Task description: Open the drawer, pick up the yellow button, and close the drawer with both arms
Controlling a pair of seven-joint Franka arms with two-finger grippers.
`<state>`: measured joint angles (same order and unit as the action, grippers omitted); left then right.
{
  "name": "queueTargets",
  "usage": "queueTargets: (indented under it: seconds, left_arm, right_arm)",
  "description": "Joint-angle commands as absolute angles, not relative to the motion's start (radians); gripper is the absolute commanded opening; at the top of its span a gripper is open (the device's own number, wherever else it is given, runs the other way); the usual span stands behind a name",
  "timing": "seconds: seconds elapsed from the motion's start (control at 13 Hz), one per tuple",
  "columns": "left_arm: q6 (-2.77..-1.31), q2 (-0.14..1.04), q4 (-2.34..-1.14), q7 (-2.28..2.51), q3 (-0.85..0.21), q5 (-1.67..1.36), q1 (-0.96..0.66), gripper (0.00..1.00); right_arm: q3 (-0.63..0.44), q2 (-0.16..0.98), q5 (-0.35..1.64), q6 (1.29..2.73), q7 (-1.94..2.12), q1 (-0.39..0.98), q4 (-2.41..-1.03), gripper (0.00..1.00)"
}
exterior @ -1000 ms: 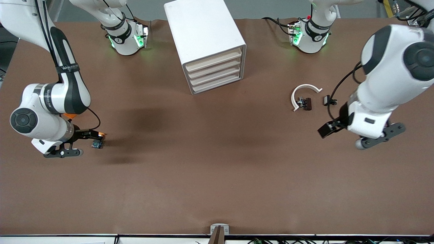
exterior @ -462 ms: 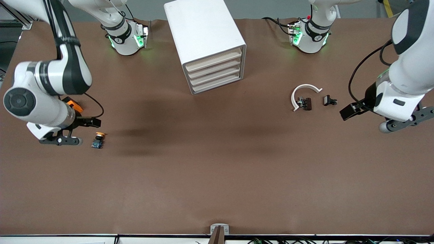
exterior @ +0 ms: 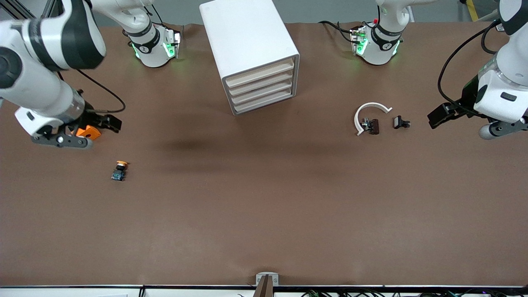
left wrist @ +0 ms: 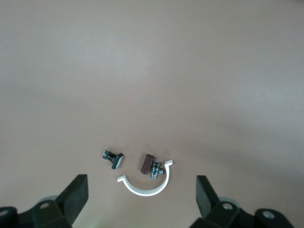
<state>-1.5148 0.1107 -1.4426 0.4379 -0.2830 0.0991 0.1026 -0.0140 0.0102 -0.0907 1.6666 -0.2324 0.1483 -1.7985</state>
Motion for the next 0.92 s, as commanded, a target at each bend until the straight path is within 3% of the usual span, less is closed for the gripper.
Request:
queueTargets:
  seconds: [0.0, 0.54, 0.85]
  left_arm:
    - [-1.516, 0.081, -1.47, 0.359, -0.293, 0.074, 0.15, 1.0]
    - [-1.514, 0.057, -1.468, 0.241, -0.291, 0.046, 0.176, 1.0]
    - [-1.516, -0.024, -1.554, 0.181, -0.113, 0.011, 0.024, 1.0]
  right_arm:
    - [-0.02, -0.009, -0.046, 1.576, -0.227, 0.14, -1.729, 1.0]
    - [-0.029, -0.005, -0.046, 1.419, -0.193, 0.13, -1.491, 1.0]
    - [-0.035, 0.005, 0.04, 1.424, -0.193, 0.048, -1.447, 1.0]
